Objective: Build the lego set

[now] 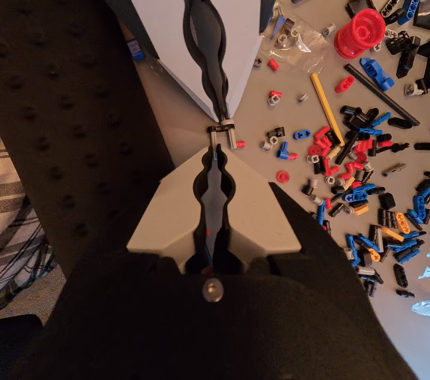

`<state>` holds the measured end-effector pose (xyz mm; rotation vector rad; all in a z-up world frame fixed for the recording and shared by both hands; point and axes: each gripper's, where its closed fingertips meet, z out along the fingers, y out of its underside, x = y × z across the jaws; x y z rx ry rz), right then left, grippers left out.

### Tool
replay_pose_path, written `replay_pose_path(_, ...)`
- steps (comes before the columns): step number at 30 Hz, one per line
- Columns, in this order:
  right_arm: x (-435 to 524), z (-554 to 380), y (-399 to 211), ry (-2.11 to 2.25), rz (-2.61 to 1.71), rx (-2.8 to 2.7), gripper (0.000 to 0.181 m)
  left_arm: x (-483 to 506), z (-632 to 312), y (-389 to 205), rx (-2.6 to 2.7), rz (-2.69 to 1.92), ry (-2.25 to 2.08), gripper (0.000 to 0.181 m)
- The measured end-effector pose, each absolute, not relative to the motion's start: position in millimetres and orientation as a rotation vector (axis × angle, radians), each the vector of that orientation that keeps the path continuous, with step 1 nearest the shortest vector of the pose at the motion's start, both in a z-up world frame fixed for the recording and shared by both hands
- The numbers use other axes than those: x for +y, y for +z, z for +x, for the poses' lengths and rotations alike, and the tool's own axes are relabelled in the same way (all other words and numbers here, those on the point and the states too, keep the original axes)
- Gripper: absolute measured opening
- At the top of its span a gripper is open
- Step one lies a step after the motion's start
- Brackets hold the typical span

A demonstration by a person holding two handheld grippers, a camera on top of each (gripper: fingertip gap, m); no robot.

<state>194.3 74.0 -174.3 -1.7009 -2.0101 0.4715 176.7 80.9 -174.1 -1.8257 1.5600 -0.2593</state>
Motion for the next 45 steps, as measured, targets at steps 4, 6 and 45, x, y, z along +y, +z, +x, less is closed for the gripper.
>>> replay_pose_path(4,76,194,-174,0.399,-1.678,-2.023,0.002,83,177,-174,1.536,-1.845,-0.254,0.002)
replay_pose_path(6,77,194,-174,0.365,-1.660,-2.026,0.002,84,176,-174,1.522,-1.861,-0.255,0.002)
replay_pose_path(45,90,192,-172,-0.297,-1.457,-1.899,0.002,97,175,-174,1.349,-1.980,-0.214,0.002)
